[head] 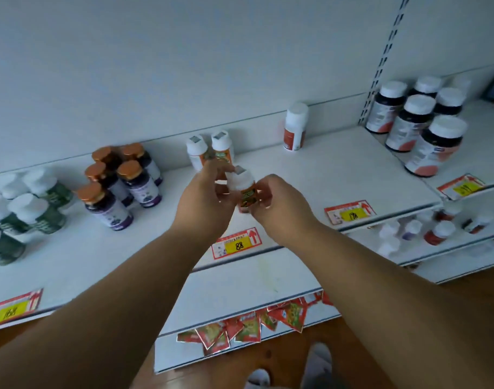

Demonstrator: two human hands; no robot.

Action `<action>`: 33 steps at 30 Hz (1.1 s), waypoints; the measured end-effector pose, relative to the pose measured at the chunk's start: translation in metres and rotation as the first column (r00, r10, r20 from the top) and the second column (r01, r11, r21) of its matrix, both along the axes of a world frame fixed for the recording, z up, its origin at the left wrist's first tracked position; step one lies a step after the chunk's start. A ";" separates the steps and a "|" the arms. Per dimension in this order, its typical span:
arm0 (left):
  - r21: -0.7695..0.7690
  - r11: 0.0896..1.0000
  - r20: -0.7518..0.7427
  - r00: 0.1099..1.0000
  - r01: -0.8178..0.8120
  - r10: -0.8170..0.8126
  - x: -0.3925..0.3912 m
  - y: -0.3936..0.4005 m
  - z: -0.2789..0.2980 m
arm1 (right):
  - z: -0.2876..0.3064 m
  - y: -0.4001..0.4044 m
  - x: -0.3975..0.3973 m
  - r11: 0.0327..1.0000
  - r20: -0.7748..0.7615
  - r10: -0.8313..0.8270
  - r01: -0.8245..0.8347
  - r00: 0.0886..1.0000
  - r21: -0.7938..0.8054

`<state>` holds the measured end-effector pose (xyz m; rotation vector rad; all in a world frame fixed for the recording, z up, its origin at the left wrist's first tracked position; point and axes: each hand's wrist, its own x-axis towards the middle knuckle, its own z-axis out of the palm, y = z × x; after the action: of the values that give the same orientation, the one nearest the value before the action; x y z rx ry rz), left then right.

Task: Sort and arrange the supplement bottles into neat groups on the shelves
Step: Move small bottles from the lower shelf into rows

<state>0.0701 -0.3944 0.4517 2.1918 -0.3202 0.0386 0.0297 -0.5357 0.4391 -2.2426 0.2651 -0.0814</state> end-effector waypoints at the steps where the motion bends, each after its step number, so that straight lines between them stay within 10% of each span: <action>1: 0.010 1.000 -0.007 1.000 -0.030 0.030 0.011 0.003 -0.005 | -0.003 0.004 0.015 0.999 -0.006 0.022 -0.022 1.000 -0.028; 13: 0.338 0.913 0.095 0.973 -0.228 0.208 0.096 0.025 -0.029 | -0.033 0.036 0.128 0.970 -0.011 0.133 -0.132 0.991 -0.203; 24: 0.154 0.956 0.115 0.965 -0.251 0.235 0.024 0.020 -0.028 | -0.014 0.008 0.029 0.993 0.080 0.062 -0.053 0.995 -0.105; 33: 0.222 0.954 0.196 0.950 0.200 -0.244 -0.114 -0.113 -0.017 | -0.004 -0.115 -0.138 0.987 0.246 -0.161 0.159 0.956 0.030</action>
<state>-0.0442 -0.5075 0.4347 2.3399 -0.7255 0.1319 -0.1081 -0.6512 0.4355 -2.1703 0.3097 -0.4433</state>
